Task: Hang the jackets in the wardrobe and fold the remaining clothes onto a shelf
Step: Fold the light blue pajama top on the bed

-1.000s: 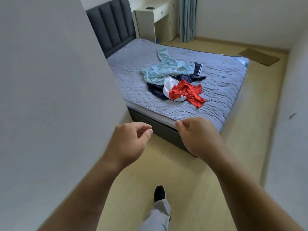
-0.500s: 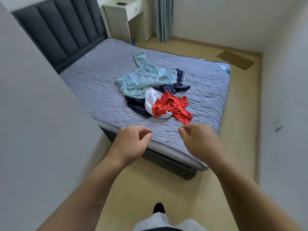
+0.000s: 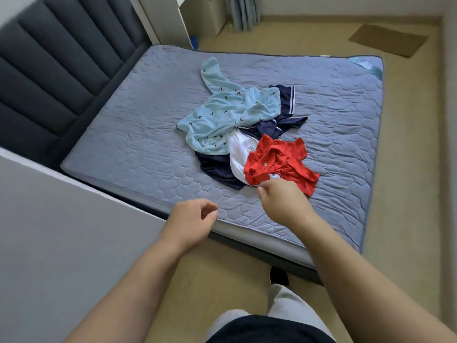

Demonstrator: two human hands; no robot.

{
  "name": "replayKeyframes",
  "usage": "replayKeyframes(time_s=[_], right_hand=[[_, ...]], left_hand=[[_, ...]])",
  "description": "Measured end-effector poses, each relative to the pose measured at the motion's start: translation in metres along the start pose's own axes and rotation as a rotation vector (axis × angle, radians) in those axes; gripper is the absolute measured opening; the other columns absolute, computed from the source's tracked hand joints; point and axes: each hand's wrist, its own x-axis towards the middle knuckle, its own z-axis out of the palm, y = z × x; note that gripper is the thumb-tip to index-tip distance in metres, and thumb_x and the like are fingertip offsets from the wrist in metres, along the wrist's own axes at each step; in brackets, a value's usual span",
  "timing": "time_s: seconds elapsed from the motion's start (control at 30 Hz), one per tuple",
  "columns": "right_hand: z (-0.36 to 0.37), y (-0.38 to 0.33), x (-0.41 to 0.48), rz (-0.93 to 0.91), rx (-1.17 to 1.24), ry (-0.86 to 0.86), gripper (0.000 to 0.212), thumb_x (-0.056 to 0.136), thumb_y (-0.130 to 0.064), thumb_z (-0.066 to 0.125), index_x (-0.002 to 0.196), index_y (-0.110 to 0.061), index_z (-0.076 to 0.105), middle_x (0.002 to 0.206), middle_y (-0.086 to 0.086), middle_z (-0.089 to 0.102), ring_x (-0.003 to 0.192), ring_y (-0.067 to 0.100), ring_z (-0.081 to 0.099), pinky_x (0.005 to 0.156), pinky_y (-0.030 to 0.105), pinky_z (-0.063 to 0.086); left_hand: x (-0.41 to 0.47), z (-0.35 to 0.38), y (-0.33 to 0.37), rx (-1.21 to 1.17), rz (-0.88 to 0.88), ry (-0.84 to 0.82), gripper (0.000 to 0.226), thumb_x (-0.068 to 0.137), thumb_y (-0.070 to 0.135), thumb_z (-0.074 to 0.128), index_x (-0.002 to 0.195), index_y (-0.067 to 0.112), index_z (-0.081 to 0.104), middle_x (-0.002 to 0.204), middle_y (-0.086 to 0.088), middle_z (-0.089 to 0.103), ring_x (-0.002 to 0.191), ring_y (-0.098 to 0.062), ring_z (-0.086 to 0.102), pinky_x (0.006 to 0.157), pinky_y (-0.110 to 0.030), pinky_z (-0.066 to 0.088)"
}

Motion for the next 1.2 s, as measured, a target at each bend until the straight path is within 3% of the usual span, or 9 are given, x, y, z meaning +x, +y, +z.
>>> replayKeyframes(time_s=[0.17,0.33,0.47,0.6,0.83,1.03,1.2], right_hand=[[0.019,-0.021,0.087,0.039,-0.018,-0.111,0.032,0.102,-0.027,0.045,0.073,-0.016,0.049,0.08,0.006,0.057,0.082,0.033,0.056,0.067,0.035,0.042],[0.059,-0.035,0.168,0.141,-0.018,-0.135,0.023,0.103,-0.025,0.043,0.09,-0.011,0.057,0.096,0.012,0.065,0.089,0.032,0.059,0.068,0.033,0.04],[0.111,-0.038,0.237,0.261,0.014,-0.1,0.016,0.103,-0.02,0.045,0.104,-0.012,0.059,0.098,0.008,0.065,0.092,0.031,0.06,0.068,0.032,0.039],[0.17,-0.032,0.308,0.417,0.088,-0.071,0.008,0.101,-0.019,0.043,0.093,-0.018,0.044,0.091,0.0,0.054,0.083,0.027,0.05,0.069,0.035,0.037],[0.242,-0.016,0.405,0.541,0.133,-0.131,0.006,0.098,-0.012,0.044,0.097,-0.015,0.039,0.096,0.007,0.051,0.085,0.032,0.048,0.071,0.037,0.038],[0.283,0.006,0.436,0.612,0.132,-0.154,0.008,0.097,-0.012,0.048,0.094,-0.014,0.04,0.096,0.008,0.054,0.085,0.029,0.05,0.07,0.035,0.036],[0.302,0.017,0.441,0.632,0.124,-0.172,0.016,0.099,-0.017,0.05,0.114,-0.011,0.05,0.117,0.011,0.06,0.104,0.031,0.057,0.076,0.033,0.038]], left_hand=[[0.093,-0.026,-0.037,0.056,-0.07,-0.066,0.021,0.094,0.029,0.065,0.112,0.023,0.074,0.105,0.011,0.075,0.092,-0.004,0.066,0.086,-0.02,0.049],[0.206,-0.013,-0.083,0.043,-0.066,-0.161,0.022,0.094,0.028,0.063,0.113,0.021,0.073,0.109,0.006,0.074,0.092,-0.008,0.064,0.084,-0.022,0.046],[0.314,0.03,-0.132,0.129,-0.002,-0.296,0.029,0.095,0.027,0.061,0.121,0.019,0.07,0.124,-0.003,0.067,0.111,-0.02,0.063,0.095,-0.032,0.049],[0.417,0.085,-0.187,0.217,0.018,-0.417,0.039,0.095,0.022,0.057,0.133,0.013,0.061,0.142,-0.009,0.049,0.126,-0.026,0.053,0.106,-0.036,0.045],[0.551,0.163,-0.245,0.34,0.006,-0.469,0.05,0.089,0.019,0.054,0.139,0.023,0.054,0.155,-0.007,0.03,0.139,-0.029,0.031,0.101,-0.041,0.042],[0.61,0.209,-0.264,0.623,0.233,-0.566,0.069,0.089,0.016,0.053,0.152,0.04,0.037,0.169,-0.002,-0.01,0.154,-0.035,-0.006,0.12,-0.052,0.025],[0.633,0.227,-0.273,0.631,0.187,-0.557,0.079,0.088,0.007,0.046,0.161,0.016,0.016,0.169,-0.003,-0.012,0.155,-0.034,-0.009,0.122,-0.054,0.02]])
